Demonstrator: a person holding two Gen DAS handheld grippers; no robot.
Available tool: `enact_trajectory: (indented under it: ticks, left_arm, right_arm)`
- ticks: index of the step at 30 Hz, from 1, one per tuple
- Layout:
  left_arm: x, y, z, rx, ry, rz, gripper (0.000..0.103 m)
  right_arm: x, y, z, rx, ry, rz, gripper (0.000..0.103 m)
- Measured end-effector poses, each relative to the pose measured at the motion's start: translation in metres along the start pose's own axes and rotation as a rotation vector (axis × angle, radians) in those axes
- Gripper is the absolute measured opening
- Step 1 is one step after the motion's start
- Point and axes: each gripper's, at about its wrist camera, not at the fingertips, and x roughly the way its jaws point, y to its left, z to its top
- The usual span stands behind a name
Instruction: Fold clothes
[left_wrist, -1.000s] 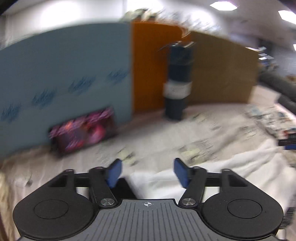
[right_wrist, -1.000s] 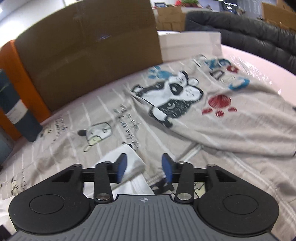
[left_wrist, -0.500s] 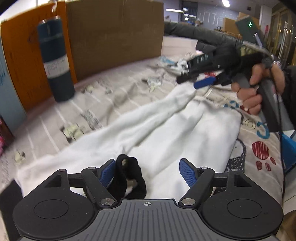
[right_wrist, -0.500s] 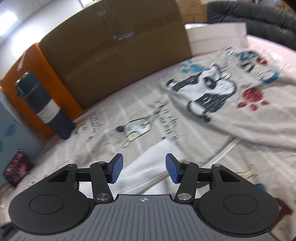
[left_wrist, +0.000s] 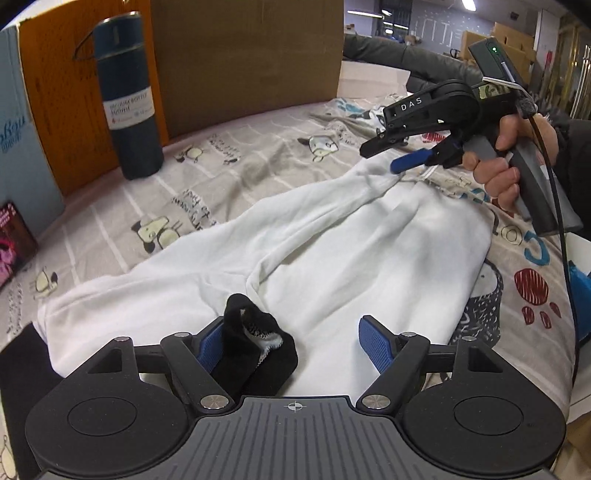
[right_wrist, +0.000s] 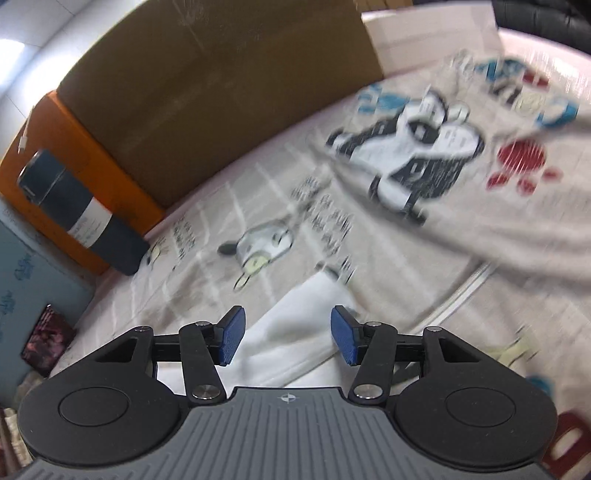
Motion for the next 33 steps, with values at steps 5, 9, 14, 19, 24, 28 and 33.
enact_trajectory:
  ticks: [5,9,14,19,24,28,33]
  left_arm:
    - [-0.018,-0.008,0.008,0.044,-0.113,0.137,0.088]
    - [-0.021,-0.024,0.015,0.081,-0.139,0.127,0.088]
    - [-0.009,-0.079,0.018,0.252,-0.144,0.005,0.089]
    - [0.022,-0.129,0.009,0.428,-0.102,-0.070,0.089]
    - [0.051,-0.152,0.017,0.448,-0.134,-0.050,0.089]
    - [0.070,-0.162,0.026,0.450,-0.177,-0.072,0.083]
    - [0.067,-0.141,0.037,0.345,-0.168,-0.142,0.005]
  right_arm:
    - [-0.013,-0.021,0.018,0.021,-0.025,-0.002,0.063]
    - [-0.010,-0.046,0.033,0.077,0.043,0.058,0.066]
    - [0.010,-0.057,0.040,0.101,0.150,0.162,0.067]
    - [0.023,-0.055,0.042,0.082,0.169,0.188,0.066]
    - [0.029,-0.039,0.040,0.000,0.203,0.207,0.053]
    - [0.025,-0.027,0.033,-0.112,0.210,0.169,0.028]
    - [0.011,-0.020,0.034,-0.191,0.200,0.157,0.009]
